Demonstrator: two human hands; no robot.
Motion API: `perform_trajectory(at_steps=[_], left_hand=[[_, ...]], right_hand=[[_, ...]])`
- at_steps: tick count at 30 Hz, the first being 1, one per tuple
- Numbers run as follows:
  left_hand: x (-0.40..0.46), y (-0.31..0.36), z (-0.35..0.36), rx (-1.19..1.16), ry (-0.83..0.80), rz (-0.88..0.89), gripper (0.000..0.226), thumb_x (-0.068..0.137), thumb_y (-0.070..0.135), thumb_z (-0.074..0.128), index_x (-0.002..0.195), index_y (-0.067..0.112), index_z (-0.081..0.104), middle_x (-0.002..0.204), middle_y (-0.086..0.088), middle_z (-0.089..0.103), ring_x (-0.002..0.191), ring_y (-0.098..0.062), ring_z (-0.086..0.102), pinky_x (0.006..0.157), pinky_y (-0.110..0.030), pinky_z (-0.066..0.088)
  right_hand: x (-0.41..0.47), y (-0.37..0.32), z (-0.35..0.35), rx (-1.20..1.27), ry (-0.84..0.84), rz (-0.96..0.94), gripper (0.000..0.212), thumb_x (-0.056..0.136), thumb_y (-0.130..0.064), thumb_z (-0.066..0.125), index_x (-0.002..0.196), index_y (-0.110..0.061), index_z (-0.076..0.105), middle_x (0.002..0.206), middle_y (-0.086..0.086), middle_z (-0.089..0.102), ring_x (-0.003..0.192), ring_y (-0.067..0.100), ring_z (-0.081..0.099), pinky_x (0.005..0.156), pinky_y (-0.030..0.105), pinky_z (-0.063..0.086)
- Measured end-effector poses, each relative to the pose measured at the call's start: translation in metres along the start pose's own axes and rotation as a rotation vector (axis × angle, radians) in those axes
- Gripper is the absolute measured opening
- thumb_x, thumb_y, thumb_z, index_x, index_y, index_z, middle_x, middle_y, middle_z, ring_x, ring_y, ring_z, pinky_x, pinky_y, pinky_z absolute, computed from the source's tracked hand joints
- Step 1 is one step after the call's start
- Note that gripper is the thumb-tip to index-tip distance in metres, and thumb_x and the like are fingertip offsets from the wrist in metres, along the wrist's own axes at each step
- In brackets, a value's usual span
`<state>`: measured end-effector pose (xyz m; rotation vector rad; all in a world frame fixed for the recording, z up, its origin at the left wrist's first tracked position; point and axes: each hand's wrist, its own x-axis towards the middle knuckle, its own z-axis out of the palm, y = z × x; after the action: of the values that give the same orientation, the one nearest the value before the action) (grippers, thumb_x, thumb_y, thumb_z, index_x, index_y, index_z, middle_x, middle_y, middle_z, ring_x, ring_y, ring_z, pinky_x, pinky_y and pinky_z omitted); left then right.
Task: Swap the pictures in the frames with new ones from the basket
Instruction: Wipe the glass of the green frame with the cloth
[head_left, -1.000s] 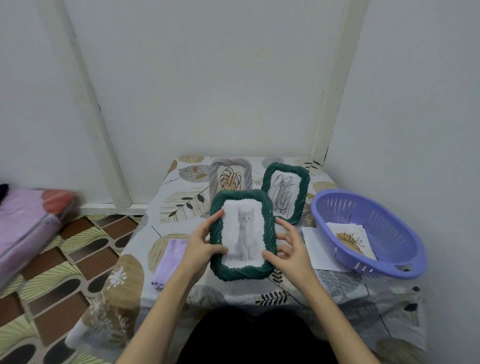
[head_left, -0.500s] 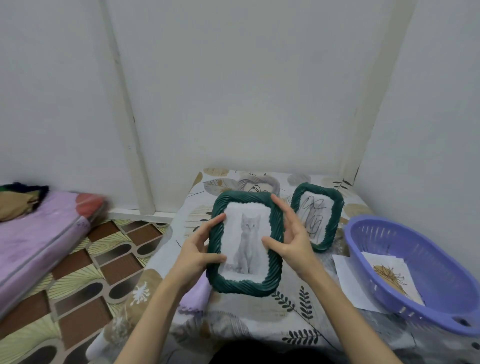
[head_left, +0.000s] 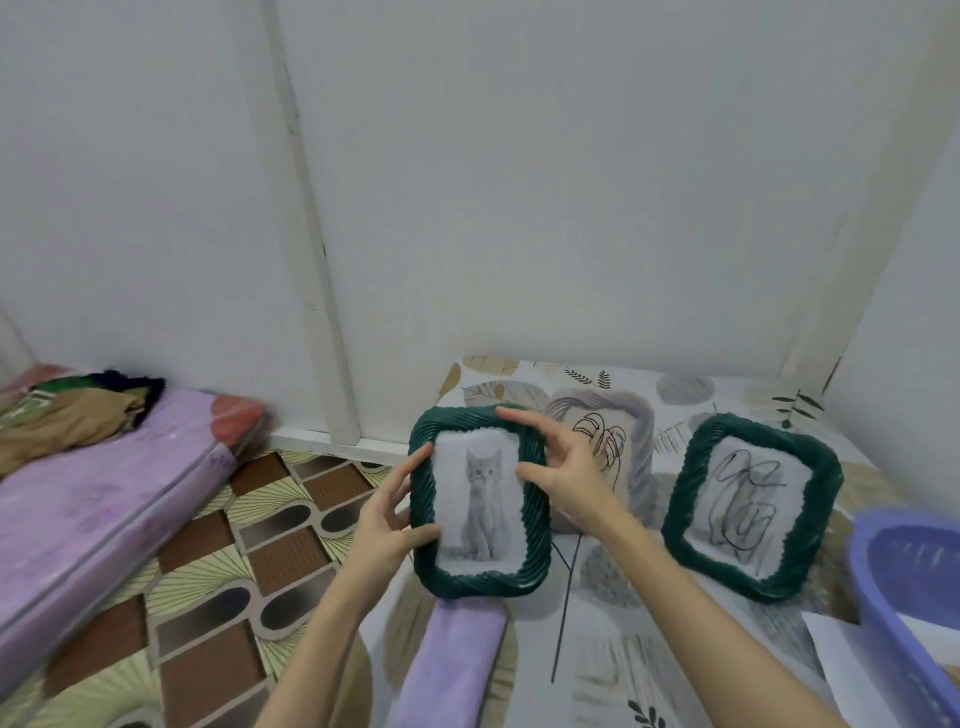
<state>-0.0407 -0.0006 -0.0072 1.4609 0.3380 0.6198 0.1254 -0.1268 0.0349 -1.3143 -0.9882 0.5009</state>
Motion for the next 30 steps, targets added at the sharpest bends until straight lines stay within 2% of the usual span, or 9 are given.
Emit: perform_trajectory(at_steps=[2, 4, 7, 10, 14, 19, 23, 28, 30], left_hand=[[0.014, -0.009, -0.007, 0.003, 0.039, -0.004, 0.082, 0.064, -0.012, 0.063, 0.125, 0.041, 0.052, 0.135, -0.004, 0.049, 0.115, -0.024, 0.057, 0.085, -0.042, 0.054], [0.027, -0.016, -0.012, 0.023, 0.082, -0.008, 0.083, 0.069, -0.021, 0.060, 0.125, 0.040, 0.053, 0.133, -0.005, 0.051, 0.108, -0.020, 0.061, 0.078, -0.035, 0.056], [0.043, -0.024, -0.017, 0.052, 0.127, 0.000, 0.085, 0.071, -0.028, 0.052, 0.124, 0.039, 0.052, 0.132, -0.002, 0.052, 0.102, -0.011, 0.063, 0.071, -0.026, 0.055], [0.056, -0.029, -0.018, 0.042, 0.157, 0.031, 0.085, 0.072, -0.028, 0.051, 0.124, 0.038, 0.051, 0.133, -0.001, 0.052, 0.105, -0.011, 0.062, 0.072, -0.023, 0.055], [0.063, -0.036, -0.011, 0.067, 0.212, 0.097, 0.085, 0.072, -0.029, 0.050, 0.124, 0.038, 0.051, 0.135, 0.006, 0.050, 0.109, -0.005, 0.060, 0.076, -0.019, 0.054], [0.052, -0.054, -0.004, 0.139, 0.273, 0.151, 0.087, 0.075, -0.025, 0.053, 0.122, 0.049, 0.048, 0.137, 0.016, 0.046, 0.119, -0.011, 0.054, 0.090, -0.031, 0.052], [0.049, -0.057, 0.000, 0.165, 0.265, 0.142, 0.088, 0.077, -0.022, 0.053, 0.121, 0.053, 0.046, 0.137, 0.018, 0.044, 0.122, -0.013, 0.052, 0.094, -0.033, 0.051], [0.049, -0.063, 0.004, 0.242, 0.300, 0.143, 0.094, 0.075, -0.021, 0.055, 0.124, 0.059, 0.042, 0.130, 0.033, 0.041, 0.128, -0.021, 0.046, 0.099, -0.047, 0.046], [0.049, -0.066, 0.007, 0.255, 0.314, 0.141, 0.093, 0.076, -0.018, 0.058, 0.127, 0.058, 0.039, 0.124, 0.038, 0.040, 0.126, -0.023, 0.047, 0.096, -0.049, 0.047]], right_hand=[[0.018, 0.014, 0.003, -0.003, -0.004, 0.039, 0.066, 0.072, 0.022, 0.047, 0.105, -0.031, 0.067, 0.113, -0.006, 0.063, 0.097, 0.015, 0.061, 0.085, 0.050, 0.051], [0.034, 0.028, 0.006, -0.002, 0.009, 0.055, 0.066, 0.070, 0.021, 0.046, 0.103, -0.032, 0.067, 0.109, -0.009, 0.065, 0.093, 0.015, 0.061, 0.086, 0.053, 0.048], [0.055, 0.046, 0.010, -0.003, 0.031, 0.055, 0.068, 0.069, 0.020, 0.047, 0.101, -0.037, 0.068, 0.110, -0.008, 0.065, 0.094, 0.018, 0.060, 0.083, 0.048, 0.050], [0.075, 0.057, 0.010, 0.017, 0.042, 0.057, 0.066, 0.070, 0.022, 0.045, 0.106, -0.030, 0.066, 0.107, -0.009, 0.065, 0.087, 0.022, 0.061, 0.080, 0.049, 0.049], [0.091, 0.065, 0.007, 0.037, 0.049, 0.040, 0.066, 0.069, 0.023, 0.045, 0.105, -0.028, 0.065, 0.113, 0.002, 0.063, 0.096, 0.012, 0.060, 0.076, 0.026, 0.054], [0.087, 0.077, 0.006, 0.013, 0.020, 0.034, 0.067, 0.071, 0.024, 0.045, 0.111, -0.026, 0.062, 0.108, -0.008, 0.064, 0.098, 0.000, 0.060, 0.079, 0.022, 0.054], [0.077, 0.083, 0.004, -0.051, 0.002, 0.009, 0.068, 0.075, 0.020, 0.045, 0.116, -0.031, 0.060, 0.120, -0.010, 0.059, 0.111, 0.006, 0.057, 0.093, 0.036, 0.051], [0.065, 0.081, 0.004, -0.342, 0.038, -0.023, 0.068, 0.085, 0.004, 0.051, 0.126, -0.050, 0.046, 0.132, -0.012, 0.042, 0.120, -0.007, 0.039, 0.106, 0.034, 0.039], [0.061, 0.084, 0.002, -0.451, 0.060, -0.032, 0.073, 0.087, 0.001, 0.052, 0.126, -0.059, 0.038, 0.137, -0.010, 0.036, 0.125, 0.004, 0.037, 0.104, 0.039, 0.041]])
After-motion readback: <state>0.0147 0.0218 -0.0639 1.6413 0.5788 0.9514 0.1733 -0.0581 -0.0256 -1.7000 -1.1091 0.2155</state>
